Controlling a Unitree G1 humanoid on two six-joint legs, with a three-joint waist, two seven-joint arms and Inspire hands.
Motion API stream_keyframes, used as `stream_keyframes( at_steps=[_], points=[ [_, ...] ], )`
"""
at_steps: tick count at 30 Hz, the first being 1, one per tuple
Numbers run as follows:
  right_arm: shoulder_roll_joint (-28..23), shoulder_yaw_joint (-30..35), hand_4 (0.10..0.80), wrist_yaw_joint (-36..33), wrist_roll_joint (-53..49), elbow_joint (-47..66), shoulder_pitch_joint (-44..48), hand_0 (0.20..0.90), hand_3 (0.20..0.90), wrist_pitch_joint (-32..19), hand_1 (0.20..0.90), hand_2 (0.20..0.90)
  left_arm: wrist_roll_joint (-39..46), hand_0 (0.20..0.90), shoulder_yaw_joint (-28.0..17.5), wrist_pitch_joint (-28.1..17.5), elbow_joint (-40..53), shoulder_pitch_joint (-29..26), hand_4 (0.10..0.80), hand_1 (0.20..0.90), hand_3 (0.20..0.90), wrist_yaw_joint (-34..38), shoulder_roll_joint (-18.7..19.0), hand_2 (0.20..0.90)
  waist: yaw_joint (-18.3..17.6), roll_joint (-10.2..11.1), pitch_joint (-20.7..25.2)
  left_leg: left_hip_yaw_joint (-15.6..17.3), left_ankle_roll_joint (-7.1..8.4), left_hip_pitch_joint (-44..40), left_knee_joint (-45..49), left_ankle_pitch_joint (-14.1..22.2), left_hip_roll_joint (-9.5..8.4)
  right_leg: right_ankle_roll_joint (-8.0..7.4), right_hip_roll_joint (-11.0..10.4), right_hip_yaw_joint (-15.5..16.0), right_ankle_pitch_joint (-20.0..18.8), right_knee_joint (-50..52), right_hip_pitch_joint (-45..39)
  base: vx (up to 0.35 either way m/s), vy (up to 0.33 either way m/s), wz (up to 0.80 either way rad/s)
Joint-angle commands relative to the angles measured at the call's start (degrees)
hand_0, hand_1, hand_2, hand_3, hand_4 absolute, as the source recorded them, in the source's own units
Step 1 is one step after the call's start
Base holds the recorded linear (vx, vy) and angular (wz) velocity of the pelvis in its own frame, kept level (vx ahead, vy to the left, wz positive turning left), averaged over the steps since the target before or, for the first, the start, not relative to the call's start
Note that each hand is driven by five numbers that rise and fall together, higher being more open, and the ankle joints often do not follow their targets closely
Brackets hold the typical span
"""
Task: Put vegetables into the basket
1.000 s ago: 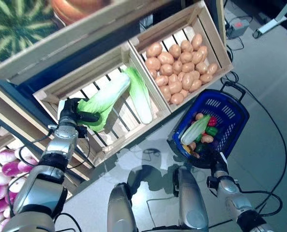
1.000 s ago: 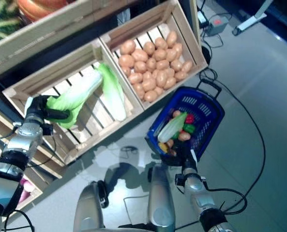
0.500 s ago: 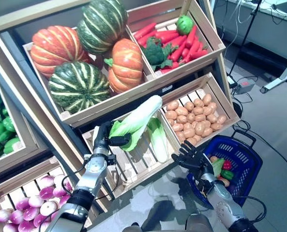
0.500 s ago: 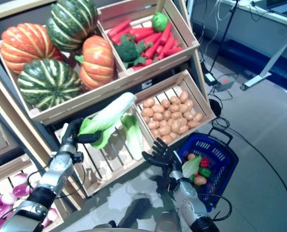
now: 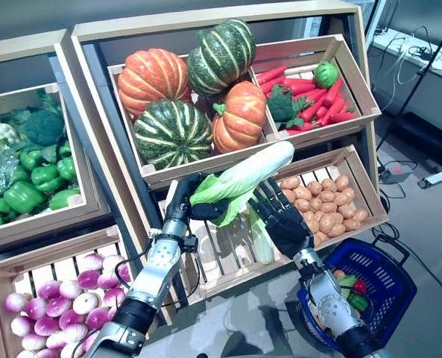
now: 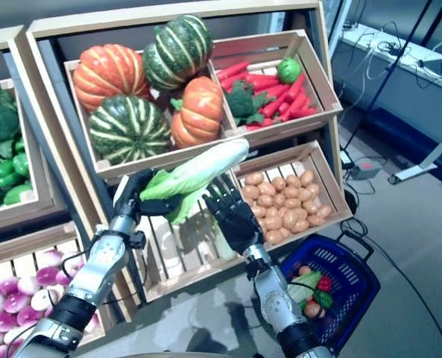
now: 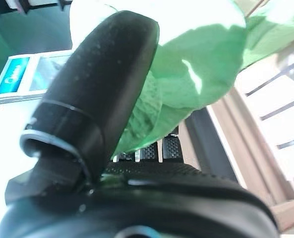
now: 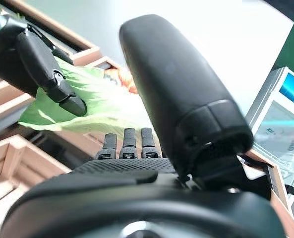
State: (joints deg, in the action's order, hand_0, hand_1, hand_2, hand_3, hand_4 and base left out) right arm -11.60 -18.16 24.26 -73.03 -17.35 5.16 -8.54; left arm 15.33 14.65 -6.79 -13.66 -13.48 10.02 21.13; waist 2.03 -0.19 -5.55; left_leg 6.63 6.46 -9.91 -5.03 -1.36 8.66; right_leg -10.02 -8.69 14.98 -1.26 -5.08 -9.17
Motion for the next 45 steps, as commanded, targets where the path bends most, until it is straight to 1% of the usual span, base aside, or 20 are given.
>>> stream_keyframes(
  at_steps=[1,9,11,13,17,18,21,22,23,24,25,26,27,30,32,37,41,45],
  points=[
    [3.8,4.7,0.800,8.0,-4.3,7.6,8.3,0.900,0.900,-5.8,0.900,0.900,-4.2,0.300,3.0,-6.0,2.8,-5.6,0.400,0.300,0.300,-4.9,2.3,0.300,0.1,1.0,3.8,0.0,-2.83,2.3,0.0,0.6,-2.92,3.44,0.0,0.5,-0.5,0.8,-0.6,0.000,0.000,0.00],
    [3.0,7.3,0.800,10.7,-6.1,10.6,10.5,0.900,0.900,-6.2,0.900,0.900,-5.1,0.300,3.1,-5.9,2.7,-5.0,0.400,0.300,0.300,-7.1,3.5,0.300,0.7,1.4,3.8,-0.2,-2.97,1.9,0.0,1.0,-3.17,3.36,0.0,0.5,-0.5,0.6,-1.0,0.000,0.000,0.00],
    [2.5,8.6,0.800,11.0,-7.5,12.3,12.2,0.900,0.900,-6.2,0.900,0.900,-6.6,0.300,3.2,-6.4,2.2,-5.0,0.400,0.300,0.300,-7.7,4.0,0.300,0.9,1.5,3.4,-0.6,-3.05,1.7,0.0,1.2,-3.37,3.30,-0.2,0.5,-0.4,0.6,-1.3,0.000,0.000,0.00],
    [2.1,9.2,0.800,10.0,-8.7,13.1,13.2,0.900,0.900,-6.5,0.900,0.900,-7.3,0.300,3.5,-6.6,2.2,-5.0,0.400,0.300,0.300,-8.0,4.4,0.300,1.2,1.6,3.4,-1.0,-3.11,1.6,0.0,1.4,-3.60,3.22,-0.2,0.4,-0.4,0.6,-1.4,0.000,0.000,0.00],
    [1.5,10.0,0.800,6.0,-5.7,13.6,14.1,0.900,0.900,-8.1,0.900,0.900,-9.4,0.300,3.7,-8.5,2.7,-4.7,0.400,0.300,0.300,-6.7,4.9,0.300,1.3,1.6,3.5,-1.3,-3.22,1.4,0.0,1.7,-3.70,3.08,-0.5,0.4,-0.4,0.5,-1.6,0.000,0.000,0.00],
    [0.9,10.1,0.800,4.4,-4.8,13.2,14.0,0.900,0.900,-8.6,0.900,0.900,-10.4,0.300,3.4,-9.6,3.2,-4.7,0.400,0.300,0.300,-5.4,5.2,0.300,1.3,1.6,3.6,-1.3,-3.22,1.4,0.0,1.8,-3.69,3.07,-0.5,0.3,-0.4,0.5,-1.6,0.000,0.000,0.00],
    [0.5,10.4,0.800,3.0,-4.9,12.1,13.5,0.900,0.900,-9.1,0.900,0.900,-13.5,0.300,3.1,-12.3,3.8,-4.8,0.400,0.300,0.300,-1.6,5.6,0.300,1.3,1.7,3.6,-1.4,-3.24,1.4,0.0,1.8,-3.68,3.07,-0.5,0.2,-0.5,0.5,-1.5,0.000,0.000,0.00],
    [0.4,10.6,0.800,2.4,-5.7,11.6,13.1,0.900,0.900,-9.4,0.900,0.900,-17.5,0.300,2.8,-14.9,4.4,-4.9,0.400,0.300,0.300,1.5,6.3,0.300,1.3,1.8,3.6,-1.5,-3.27,1.4,0.0,1.9,-3.72,3.08,-0.5,0.1,-0.5,0.4,-1.6,0.000,0.000,0.00],
    [0.4,10.6,0.800,2.3,-5.8,11.6,13.0,0.900,0.900,-9.3,0.900,0.900,-18.1,0.300,2.9,-15.2,4.4,-4.8,0.400,0.300,0.300,2.1,6.3,0.300,1.3,1.8,3.6,-1.5,-3.26,1.4,0.0,1.9,-3.71,3.08,-0.5,0.2,-0.5,0.4,-1.6,0.000,0.000,0.00],
    [0.4,10.8,0.800,1.3,-6.6,11.5,12.7,0.900,0.900,-9.4,0.900,0.900,-21.9,0.300,2.8,-17.4,4.9,-5.0,0.400,0.300,0.300,5.4,7.0,0.300,1.3,1.9,3.5,-1.5,-3.23,1.4,0.0,1.9,-3.66,3.10,-0.5,0.1,-0.5,0.4,-1.6,0.000,0.000,0.00],
    [0.4,10.8,0.800,1.2,-6.8,11.5,12.7,0.900,0.900,-9.4,0.900,0.900,-23.1,0.300,2.9,-17.9,4.8,-5.0,0.400,0.300,0.300,6.2,7.0,0.300,1.3,1.9,3.5,-1.5,-3.23,1.4,0.0,1.9,-3.66,3.11,-0.5,0.1,-0.5,0.4,-1.6,0.000,0.000,0.00],
    [0.5,11.0,0.800,0.6,-8.3,11.1,12.4,0.900,0.900,-9.1,0.900,0.900,-29.4,0.300,3.1,-20.9,5.1,-5.3,0.400,0.300,0.300,12.0,7.7,0.300,1.2,2.1,3.4,-1.5,-3.15,1.5,0.0,1.9,-3.56,3.14,-0.5,0.1,-0.5,0.4,-1.5,0.000,0.000,0.00],
    [0.4,11.1,0.800,0.3,-8.6,10.7,12.4,0.900,0.900,-9.0,0.900,0.900,-32.0,0.300,3.2,-22.1,5.0,-5.5,0.400,0.300,0.300,14.7,8.2,0.300,1.2,2.1,3.4,-1.4,-3.12,1.5,0.0,2.0,-3.53,3.15,-0.5,0.0,-0.5,0.4,-1.5,0.000,0.000,0.00],
    [0.7,10.8,0.800,-0.8,-8.5,10.4,12.3,0.900,0.900,-9.3,0.900,0.900,-35.8,0.300,3.8,-23.1,5.1,-5.7,0.400,0.300,0.300,19.6,8.4,0.300,1.1,2.3,3.3,-1.5,-3.07,1.4,0.0,2.0,-3.50,3.20,-0.4,-0.2,-0.5,0.3,-1.4,0.000,0.000,0.00],
    [0.7,10.4,0.800,-1.6,-8.5,10.0,12.2,0.900,0.900,-9.3,0.900,0.900,-38.6,0.300,3.8,-24.8,4.5,-5.5,0.400,0.300,0.300,24.5,8.3,0.300,1.0,2.4,3.3,-1.4,-3.05,1.3,0.0,2.1,-3.48,3.24,-0.5,-0.3,-0.5,0.3,-1.5,0.000,0.000,0.00],
    [0.4,10.3,0.800,-3.3,-7.8,8.9,11.5,0.900,0.900,-8.7,0.900,0.900,-39.5,0.300,2.4,-27.0,3.9,-4.6,0.400,0.300,0.300,29.9,7.9,0.300,0.9,2.7,3.5,-1.1,-2.91,1.2,0.0,2.2,-3.41,3.28,-0.5,-0.4,-0.6,0.2,-1.5,0.000,0.000,0.00],
    [0.7,10.5,0.800,-3.1,-10.0,8.6,11.4,0.900,0.900,-7.4,0.900,0.900,-41.6,0.300,1.7,-28.1,4.6,-4.6,0.400,0.300,0.300,32.3,7.6,0.300,0.8,2.8,3.4,-1.1,-2.83,1.2,0.0,2.1,-3.37,3.28,-0.5,-0.6,-0.7,0.3,-1.4,0.000,0.000,0.00],
    [1.1,10.4,0.800,-3.4,-11.8,7.8,11.7,0.900,0.900,-5.1,0.900,0.900,-41.6,0.300,1.7,-28.0,4.6,-5.0,0.400,0.300,0.300,33.2,7.5,0.300,0.7,2.7,3.3,-1.3,-2.77,1.2,0.0,2.2,-3.44,3.28,-0.5,-0.6,-0.7,0.3,-1.4,0.000,0.000,0.00]
  ],
)
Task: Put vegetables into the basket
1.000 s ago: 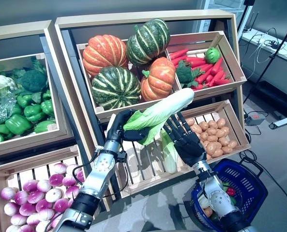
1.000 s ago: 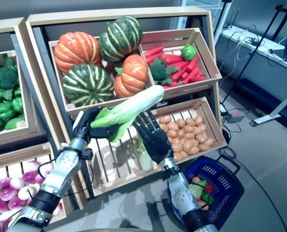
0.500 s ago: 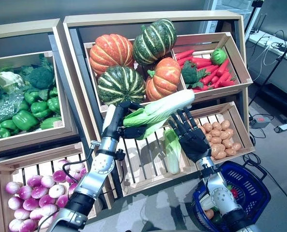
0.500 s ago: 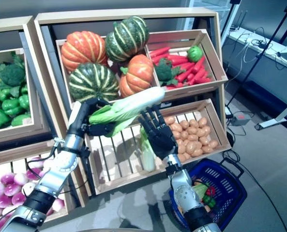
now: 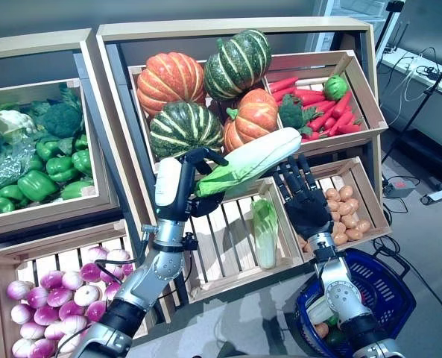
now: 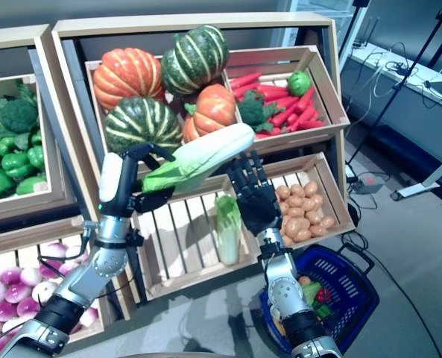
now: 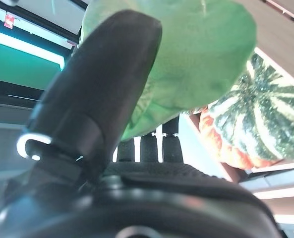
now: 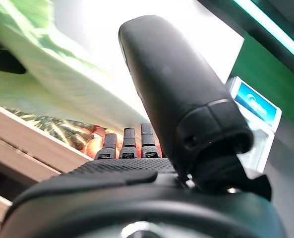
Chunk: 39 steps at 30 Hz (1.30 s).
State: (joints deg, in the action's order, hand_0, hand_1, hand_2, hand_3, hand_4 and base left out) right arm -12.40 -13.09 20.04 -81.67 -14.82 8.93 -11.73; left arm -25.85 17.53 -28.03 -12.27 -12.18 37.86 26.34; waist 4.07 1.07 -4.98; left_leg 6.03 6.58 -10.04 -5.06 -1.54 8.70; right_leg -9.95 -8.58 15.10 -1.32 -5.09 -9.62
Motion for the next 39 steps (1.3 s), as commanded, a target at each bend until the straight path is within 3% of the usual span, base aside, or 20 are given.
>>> stream_keyframes(
  at_steps=[1,12,21,39],
  points=[
    [2.1,5.0,0.800,0.5,-3.0,4.9,7.8,0.900,0.900,-1.5,0.900,0.900,-0.5,0.300,-1.2,-6.6,3.2,-6.5,0.400,0.300,0.300,5.8,2.1,0.300,-1.4,1.4,2.8,-0.7,-2.90,1.3,0.1,2.4,-3.47,3.20,-0.6,-0.8,-0.6,0.3,-0.9,0.000,0.000,0.00],
    [3.2,3.4,0.800,0.3,-8.4,2.6,5.1,0.900,0.900,7.2,0.900,0.900,-4.5,0.300,-1.8,-9.0,4.5,-6.6,0.400,0.300,0.300,9.7,2.6,0.300,-2.0,1.4,3.0,-0.4,-2.90,1.2,0.1,2.4,-3.42,3.07,-0.7,-1.3,-0.8,0.3,-0.7,0.000,0.000,0.00],
    [4.4,2.2,0.800,-3.3,-11.1,2.1,5.9,0.900,0.900,9.8,0.900,0.900,-7.3,0.300,0.3,-10.6,6.2,-7.4,0.400,0.300,0.300,10.1,2.1,0.300,-2.0,1.5,3.0,-0.5,-2.79,1.2,0.1,2.5,-3.46,2.92,-0.8,-1.6,-0.9,0.2,-0.7,0.000,0.000,0.00],
    [3.6,4.2,0.800,0.0,-11.7,6.9,11.0,0.900,0.900,1.3,0.900,0.900,-2.7,0.300,2.9,-10.5,5.3,-6.2,0.400,0.300,0.300,4.2,3.4,0.300,-1.3,1.7,2.8,-0.9,-2.76,1.2,0.1,2.6,-3.45,2.83,-0.8,-1.7,-0.9,0.2,-0.8,0.000,0.000,0.00]
  ],
)
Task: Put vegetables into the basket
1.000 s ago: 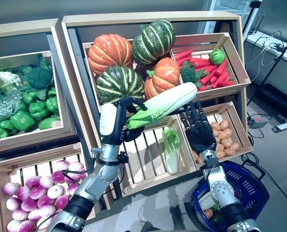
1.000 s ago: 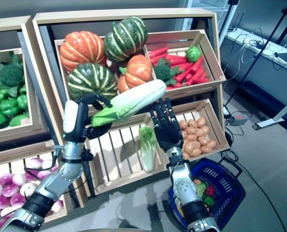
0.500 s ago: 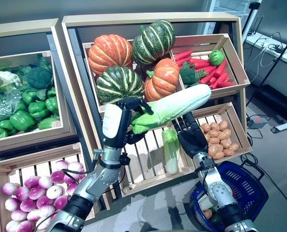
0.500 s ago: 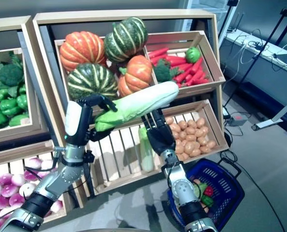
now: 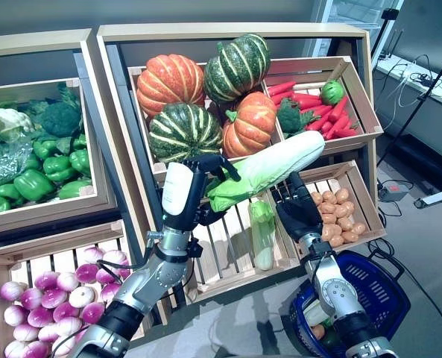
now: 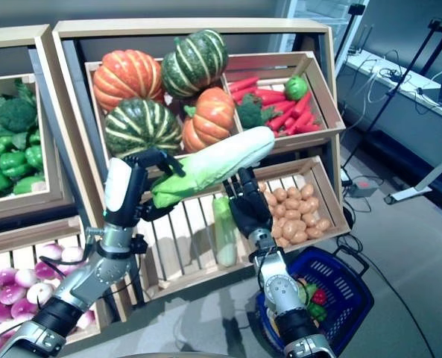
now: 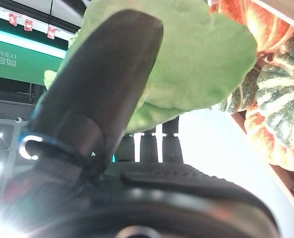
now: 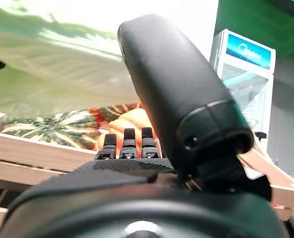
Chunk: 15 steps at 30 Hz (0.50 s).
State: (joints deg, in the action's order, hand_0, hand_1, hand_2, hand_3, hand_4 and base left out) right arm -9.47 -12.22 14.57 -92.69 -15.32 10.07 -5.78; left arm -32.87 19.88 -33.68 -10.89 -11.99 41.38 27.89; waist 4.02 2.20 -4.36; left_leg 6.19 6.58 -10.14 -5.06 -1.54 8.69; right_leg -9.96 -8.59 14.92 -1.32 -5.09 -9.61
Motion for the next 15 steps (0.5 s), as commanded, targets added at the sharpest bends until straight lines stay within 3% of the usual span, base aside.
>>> stream_keyframes(
  at_steps=[1,8,15],
  points=[
    [0.4,3.7,0.800,5.5,-0.2,7.8,10.1,0.900,0.900,-5.4,0.900,0.900,4.7,0.300,0.6,-5.0,4.0,-6.0,0.400,0.300,0.300,0.2,2.1,0.300,-1.1,0.6,2.2,-1.1,-2.75,1.3,0.1,2.6,-3.42,2.84,-0.7,-1.5,-0.9,0.2,-0.8,0.000,0.000,0.00],
    [-2.2,6.9,0.800,4.9,2.1,8.1,13.7,0.900,0.900,-8.6,0.900,0.900,6.1,0.300,1.8,-6.4,3.0,-5.9,0.400,0.300,0.300,-2.5,3.2,0.300,-0.8,0.6,2.1,-1.4,-2.70,1.4,0.1,2.6,-3.39,2.92,-0.7,-1.4,-0.8,0.3,-0.7,0.000,0.000,0.00],
    [-4.7,9.4,0.800,1.5,7.3,6.6,16.7,0.900,0.900,-11.0,0.900,0.900,12.1,0.300,4.2,-9.1,2.3,-5.6,0.400,0.300,0.300,-10.3,3.8,0.300,-0.7,0.5,2.2,-1.5,-2.66,1.4,0.1,2.8,-3.36,2.92,-0.6,-1.5,-0.7,0.4,-0.6,0.000,0.000,0.00]
  ],
)
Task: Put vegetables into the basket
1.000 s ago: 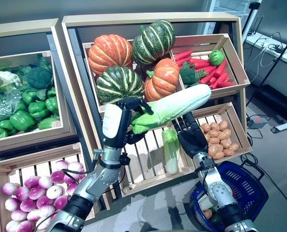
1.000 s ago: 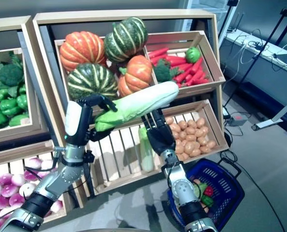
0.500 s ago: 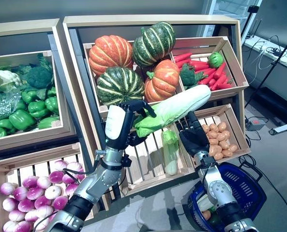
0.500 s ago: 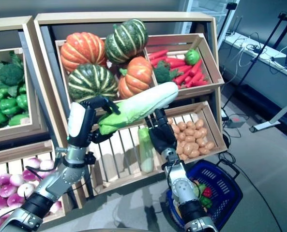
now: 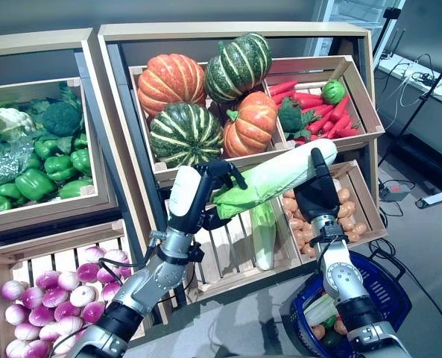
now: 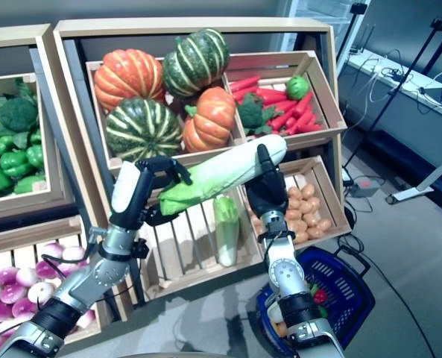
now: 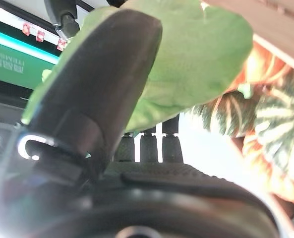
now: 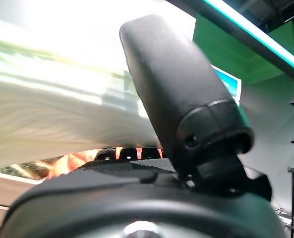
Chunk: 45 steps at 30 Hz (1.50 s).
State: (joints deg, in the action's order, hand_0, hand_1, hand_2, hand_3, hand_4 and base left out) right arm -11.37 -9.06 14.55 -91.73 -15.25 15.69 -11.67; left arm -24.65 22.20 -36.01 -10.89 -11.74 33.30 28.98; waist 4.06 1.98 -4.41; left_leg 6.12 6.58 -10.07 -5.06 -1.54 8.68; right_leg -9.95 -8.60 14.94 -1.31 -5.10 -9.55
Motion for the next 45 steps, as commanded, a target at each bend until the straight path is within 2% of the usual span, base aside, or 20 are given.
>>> stream_keyframes(
  at_steps=[1,4,9,10,11,13,17,28,30,38,40,42,45],
  points=[
    [-3.8,6.5,0.800,-0.6,11.3,5.5,11.9,0.900,0.900,-6.4,0.900,0.900,4.8,0.300,2.6,-7.7,2.4,-5.8,0.400,0.300,0.300,-4.2,2.7,0.300,-0.7,0.7,2.2,-1.5,-2.62,1.3,0.1,2.8,-3.33,2.91,-0.6,-1.7,-0.7,0.4,-0.6,0.000,0.000,0.00],
    [-5.3,6.8,0.800,0.5,10.5,3.2,13.0,0.900,0.900,-5.6,0.900,0.900,5.7,0.300,3.9,-8.3,2.8,-5.5,0.400,0.300,0.300,-5.5,2.9,0.300,-0.8,0.8,2.1,-1.5,-2.69,1.7,0.1,2.2,-3.41,2.96,-0.6,-1.9,-1.2,0.5,-0.2,-0.024,0.000,0.00],
    [-5.9,5.7,0.800,4.8,6.8,1.0,12.2,0.900,0.900,-0.2,0.900,0.900,6.2,0.300,4.8,-9.1,3.0,-5.4,0.400,0.300,0.300,-4.5,2.7,0.300,-0.8,1.0,2.1,-1.4,-2.73,1.6,0.1,2.3,-3.25,3.01,-0.5,-2.1,-1.2,0.5,-0.3,0.008,0.000,0.00],
    [-5.9,5.6,0.497,5.2,6.6,0.8,12.1,0.446,0.446,0.1,0.446,0.446,6.1,0.300,4.8,-9.2,3.0,-5.4,0.400,0.300,0.300,-4.3,2.7,0.300,-0.8,0.9,2.2,-1.5,-2.65,1.3,0.1,2.8,-3.19,2.91,-0.4,-2.2,-0.7,0.4,-0.5,0.000,0.000,0.00],
    [-5.5,5.1,0.400,6.4,6.8,0.6,11.7,0.300,0.300,1.2,0.300,0.300,5.9,0.300,4.8,-9.3,3.1,-5.6,0.400,0.300,0.300,-3.9,2.5,0.300,-0.8,1.0,2.0,-1.5,-2.70,1.5,0.1,2.2,-3.18,2.96,-0.5,-2.1,-1.2,0.5,-0.3,0.036,-0.018,-0.02],
    [-5.4,3.9,0.400,10.0,7.1,0.3,10.6,0.300,0.300,3.7,0.300,0.300,5.7,0.300,4.4,-9.7,3.6,-5.8,0.400,0.300,0.300,-4.0,2.3,0.300,-0.7,1.1,2.1,-1.7,-2.60,1.1,0.1,2.9,-3.09,2.88,-0.4,-2.0,-0.7,0.4,-0.8,0.018,-0.008,0.00],
    [-5.0,2.6,0.400,11.5,8.1,0.6,9.8,0.300,0.300,4.3,0.300,0.300,5.3,0.300,4.6,-9.6,3.9,-6.5,0.400,0.300,0.300,-3.5,2.0,0.300,-0.9,1.2,2.1,-1.8,-2.56,1.2,0.1,2.8,-3.05,2.84,-0.3,-2.1,-0.7,0.4,-0.7,0.000,0.000,0.00],
    [-4.5,1.9,0.400,8.7,9.8,0.1,10.3,0.300,0.300,3.5,0.300,0.300,5.8,0.300,5.0,-7.4,3.2,-7.3,0.400,0.300,0.300,-2.6,1.5,0.300,-1.3,1.0,2.2,-1.5,-2.46,1.3,0.1,2.7,-2.91,2.85,-0.2,-2.4,-0.8,0.4,-0.5,0.000,0.000,0.00],
    [-4.7,2.0,0.400,8.4,10.3,0.0,10.4,0.300,0.300,3.4,0.300,0.300,6.2,0.900,4.7,-6.5,3.0,-7.3,0.800,0.900,0.900,-3.4,1.5,0.900,-1.3,1.0,2.2,-1.5,-2.44,1.3,0.1,2.6,-2.91,2.87,-0.2,-2.4,-0.8,0.3,-0.5,0.000,0.000,0.00],
    [-7.7,4.0,0.400,4.7,18.4,-2.7,8.9,0.300,0.300,1.7,0.300,0.300,17.4,0.900,2.9,-1.0,-1.5,-4.4,0.800,0.900,0.900,-9.9,0.6,0.900,-1.6,1.1,2.2,-1.1,-2.34,1.5,0.1,2.6,-2.73,2.68,-0.2,-2.7,-1.1,0.2,-0.2,-0.009,0.001,0.00],
    [-8.2,4.3,0.400,4.2,20.0,-3.6,8.4,0.300,0.300,1.6,0.300,0.300,21.6,0.900,2.3,1.3,-2.8,-3.5,0.800,0.900,0.900,-13.1,0.0,0.900,-1.7,1.1,2.1,-0.9,-2.35,1.4,0.1,2.5,-2.64,2.69,-0.1,-2.8,-1.2,0.2,-0.1,0.016,0.001,-0.01],
    [-9.8,5.3,0.400,3.7,21.7,-5.6,6.2,0.300,0.300,2.4,0.300,0.300,29.3,0.900,0.8,5.0,-6.1,-0.8,0.800,0.900,0.900,-17.8,-1.6,0.900,-2.0,1.0,1.9,-0.4,-2.32,1.5,0.1,2.2,-2.42,2.68,0.0,-2.9,-1.4,0.2,0.1,0.000,0.000,0.00],
    [-11.3,6.9,0.400,2.7,22.7,-8.4,4.2,0.300,0.300,2.7,0.300,0.300,33.1,0.900,-1.3,7.9,-8.0,1.6,0.800,0.900,0.900,-20.9,-3.0,0.900,-2.1,0.9,1.5,-0.1,-2.42,1.5,0.1,2.1,-2.26,2.74,0.1,-3.0,-1.6,0.3,0.3,0.000,0.000,0.00]
  ],
)
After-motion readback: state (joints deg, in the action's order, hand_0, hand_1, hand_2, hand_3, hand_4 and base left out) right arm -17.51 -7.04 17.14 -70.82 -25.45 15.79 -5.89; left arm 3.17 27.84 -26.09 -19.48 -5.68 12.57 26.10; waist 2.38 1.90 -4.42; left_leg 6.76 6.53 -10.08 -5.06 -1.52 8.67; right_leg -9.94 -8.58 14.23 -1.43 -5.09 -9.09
